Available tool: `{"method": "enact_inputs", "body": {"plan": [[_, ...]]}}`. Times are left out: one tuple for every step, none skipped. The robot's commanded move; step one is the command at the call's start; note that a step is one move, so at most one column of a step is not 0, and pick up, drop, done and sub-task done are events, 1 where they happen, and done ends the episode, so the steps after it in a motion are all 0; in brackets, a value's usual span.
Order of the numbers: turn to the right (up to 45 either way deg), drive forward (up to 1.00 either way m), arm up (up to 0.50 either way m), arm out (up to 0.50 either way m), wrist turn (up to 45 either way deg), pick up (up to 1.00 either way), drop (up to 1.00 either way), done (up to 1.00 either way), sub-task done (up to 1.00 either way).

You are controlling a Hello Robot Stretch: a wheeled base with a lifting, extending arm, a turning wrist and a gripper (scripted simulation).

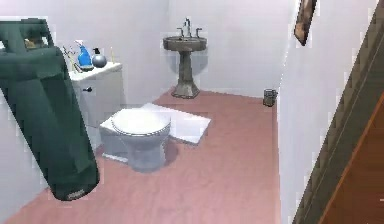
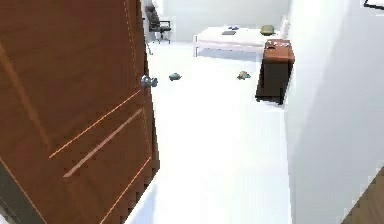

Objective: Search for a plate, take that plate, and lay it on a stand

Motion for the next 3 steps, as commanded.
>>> {"method": "enact_inputs", "body": {"plan": [[0.0, 0.05, 0.0, 0.0, 0.0, 0.0, 0.0, 0.0, 0.0], [-45.0, 0.0, 0.0, 0.0, 0.0, 0.0, 0.0, 0.0, 0.0], [-3.0, 0.0, 0.0, 0.0, 0.0, 0.0, 0.0, 0.0, 0.0]]}}
